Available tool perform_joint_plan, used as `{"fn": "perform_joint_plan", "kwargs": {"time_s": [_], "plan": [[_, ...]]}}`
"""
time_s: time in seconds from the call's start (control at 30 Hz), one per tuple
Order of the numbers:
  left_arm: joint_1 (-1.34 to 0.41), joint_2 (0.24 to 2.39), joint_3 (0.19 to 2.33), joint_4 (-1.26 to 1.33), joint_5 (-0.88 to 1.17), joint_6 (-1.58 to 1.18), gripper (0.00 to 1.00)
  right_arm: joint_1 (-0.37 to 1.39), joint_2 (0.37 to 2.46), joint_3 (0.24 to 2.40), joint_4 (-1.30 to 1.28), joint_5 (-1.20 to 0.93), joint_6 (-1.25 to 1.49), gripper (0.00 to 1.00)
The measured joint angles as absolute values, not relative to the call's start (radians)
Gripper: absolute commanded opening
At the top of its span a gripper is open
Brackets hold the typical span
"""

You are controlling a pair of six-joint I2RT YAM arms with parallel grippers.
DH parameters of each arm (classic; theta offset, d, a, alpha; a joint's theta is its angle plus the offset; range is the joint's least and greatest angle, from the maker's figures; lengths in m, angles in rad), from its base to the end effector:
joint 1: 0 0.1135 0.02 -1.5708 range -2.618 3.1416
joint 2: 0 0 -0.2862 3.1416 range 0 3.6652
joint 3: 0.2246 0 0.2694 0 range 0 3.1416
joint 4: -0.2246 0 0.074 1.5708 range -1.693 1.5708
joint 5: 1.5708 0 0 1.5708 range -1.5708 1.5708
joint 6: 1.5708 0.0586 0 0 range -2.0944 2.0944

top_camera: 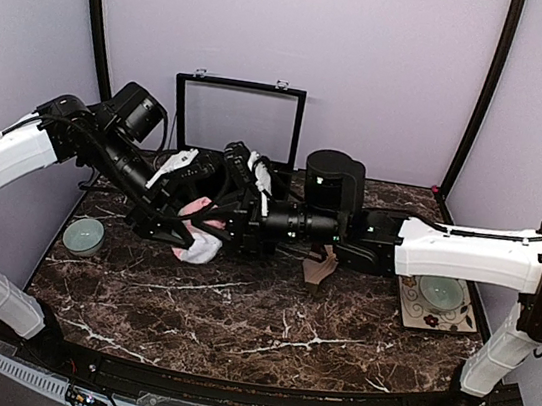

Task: Roll the socks
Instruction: Adjust the sock.

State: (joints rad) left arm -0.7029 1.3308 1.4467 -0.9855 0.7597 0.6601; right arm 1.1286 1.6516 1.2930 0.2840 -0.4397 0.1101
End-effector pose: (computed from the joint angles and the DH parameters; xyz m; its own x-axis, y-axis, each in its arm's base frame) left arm 0.1883 -0.2125 0.3925 0.0348 0.5533 -0.8323 0.9955 -0.0928 -0.0201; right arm 0.1644 0.4054 0.3533 -0.1415 -0.0666 -0.9877 -0.9899 0.0110 0.1411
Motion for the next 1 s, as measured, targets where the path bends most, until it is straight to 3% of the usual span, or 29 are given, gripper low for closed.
{"fn": "perform_joint_plan", "kwargs": {"time_s": [0.4, 0.7, 0.83, 1.0], "plan": [[-0.689, 1.322, 1.386, -0.956, 0.713, 0.746, 0.66, 1.174, 1.650, 1.288, 0.214, -0.240, -0.060, 0.00], [-0.693, 1.232, 1.301, -0.900, 0.397, 0.842, 0.66, 1.164, 1.650, 1.288, 0.091, -0.102, -0.184, 0.00], [-0.691, 1.225, 1.300, -0.879, 0.360, 0.828, 0.68, 1.161, 1.650, 1.282, 0.082, -0.019, -0.201, 0.00], [-0.692, 1.226, 1.300, -0.831, 0.414, 0.723, 0.84, 1.173, 1.650, 1.257, 0.165, 0.092, -0.166, 0.00]]}}
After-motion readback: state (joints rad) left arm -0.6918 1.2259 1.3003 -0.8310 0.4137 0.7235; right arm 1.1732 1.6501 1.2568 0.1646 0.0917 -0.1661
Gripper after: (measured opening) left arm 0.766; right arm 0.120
